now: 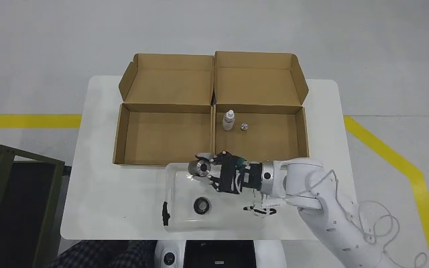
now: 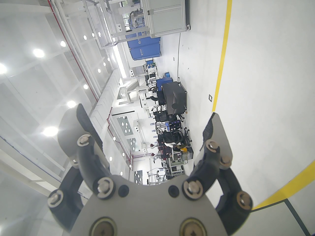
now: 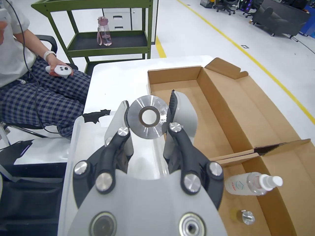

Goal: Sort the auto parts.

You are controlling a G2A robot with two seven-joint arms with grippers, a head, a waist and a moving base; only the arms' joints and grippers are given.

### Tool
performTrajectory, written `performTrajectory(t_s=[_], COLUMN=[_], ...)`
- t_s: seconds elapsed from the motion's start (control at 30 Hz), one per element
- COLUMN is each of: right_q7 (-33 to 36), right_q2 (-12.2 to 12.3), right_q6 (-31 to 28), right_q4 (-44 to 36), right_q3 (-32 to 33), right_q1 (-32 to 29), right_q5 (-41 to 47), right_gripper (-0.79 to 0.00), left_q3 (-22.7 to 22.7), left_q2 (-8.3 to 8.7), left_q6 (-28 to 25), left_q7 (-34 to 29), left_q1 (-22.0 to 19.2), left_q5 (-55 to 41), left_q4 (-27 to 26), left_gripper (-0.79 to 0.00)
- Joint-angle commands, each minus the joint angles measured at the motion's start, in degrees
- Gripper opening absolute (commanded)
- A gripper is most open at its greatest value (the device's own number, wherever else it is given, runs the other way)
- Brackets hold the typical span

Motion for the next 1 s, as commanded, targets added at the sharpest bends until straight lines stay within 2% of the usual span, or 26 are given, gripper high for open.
performTrajectory(t_s=[0.0,0.4,0.97], right_q7=[-0.6,-2.2,-2.7], right_q2=[0.2,1.2,1.5], right_q6=[0.1,-0.8,-0.9], right_q4=[-0.3,-1.6,-0.2], right_q3=[1.4,6.7,7.0], right_q1=[-0.5,-3.7,-3.9], right_q5=[0.8,4.5,5.7], right_gripper=[-0.785,-0.785,-0.785], left_q3=[0.0,0.0,0.0], left_q2=[0.0,0.0,0.0], left_q6=[0.0,0.0,0.0], left_q7=[0.0,0.0,0.0], left_q1=[0.0,0.0,0.0], left_q5=[0.0,0.0,0.0], left_q4=[0.0,0.0,0.0], left_gripper=[0.0,0.0,0.0])
